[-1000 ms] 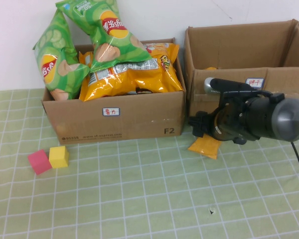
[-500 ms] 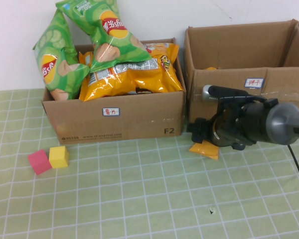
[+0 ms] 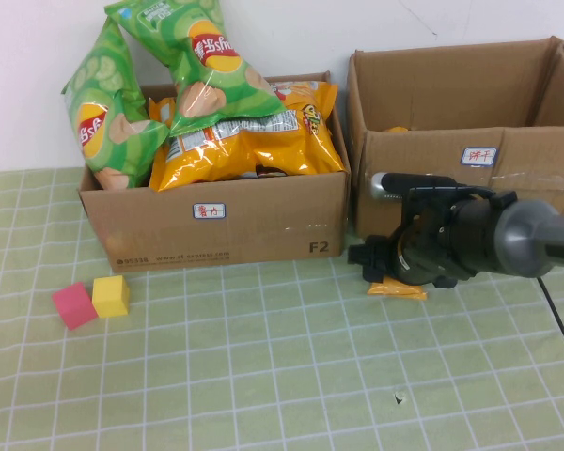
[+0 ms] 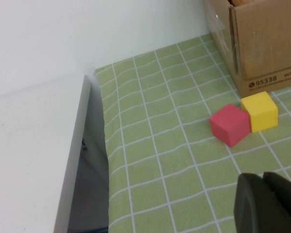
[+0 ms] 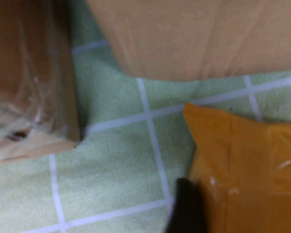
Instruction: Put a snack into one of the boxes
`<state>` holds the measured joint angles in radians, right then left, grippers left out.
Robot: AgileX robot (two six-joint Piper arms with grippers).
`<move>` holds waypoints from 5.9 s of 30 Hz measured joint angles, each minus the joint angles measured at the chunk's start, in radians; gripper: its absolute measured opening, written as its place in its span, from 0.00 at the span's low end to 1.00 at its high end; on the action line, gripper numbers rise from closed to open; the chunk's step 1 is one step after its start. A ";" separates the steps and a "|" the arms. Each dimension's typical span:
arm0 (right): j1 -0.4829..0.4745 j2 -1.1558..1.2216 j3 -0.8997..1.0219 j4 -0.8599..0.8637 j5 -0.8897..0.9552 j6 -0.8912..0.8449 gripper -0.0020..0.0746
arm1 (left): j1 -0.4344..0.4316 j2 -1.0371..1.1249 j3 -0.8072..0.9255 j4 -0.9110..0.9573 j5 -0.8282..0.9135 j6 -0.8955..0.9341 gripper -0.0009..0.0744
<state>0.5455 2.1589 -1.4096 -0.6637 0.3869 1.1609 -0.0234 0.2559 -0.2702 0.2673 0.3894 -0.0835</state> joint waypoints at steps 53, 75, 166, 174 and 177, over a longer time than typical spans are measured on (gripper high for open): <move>-0.115 -0.195 -0.231 -1.027 -0.174 0.821 0.64 | 0.000 0.000 0.021 0.000 -0.030 0.002 0.01; -0.112 -0.327 -0.209 -0.838 0.207 -0.042 0.04 | 0.000 0.000 0.024 0.000 -0.037 0.002 0.01; -0.192 -1.845 0.802 0.815 0.202 -1.234 0.02 | -0.001 -0.033 0.026 0.059 -0.048 0.008 0.01; -0.484 -2.152 1.029 0.773 0.196 -1.234 0.02 | -0.001 -0.033 0.026 0.059 -0.048 0.008 0.01; -0.512 -2.172 1.123 0.773 0.196 -1.234 0.02 | -0.001 -0.033 0.026 0.059 -0.046 0.008 0.01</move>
<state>0.0336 -0.0130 -0.2866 0.1097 0.5825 -0.0731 -0.0241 0.2228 -0.2440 0.3258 0.3432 -0.0755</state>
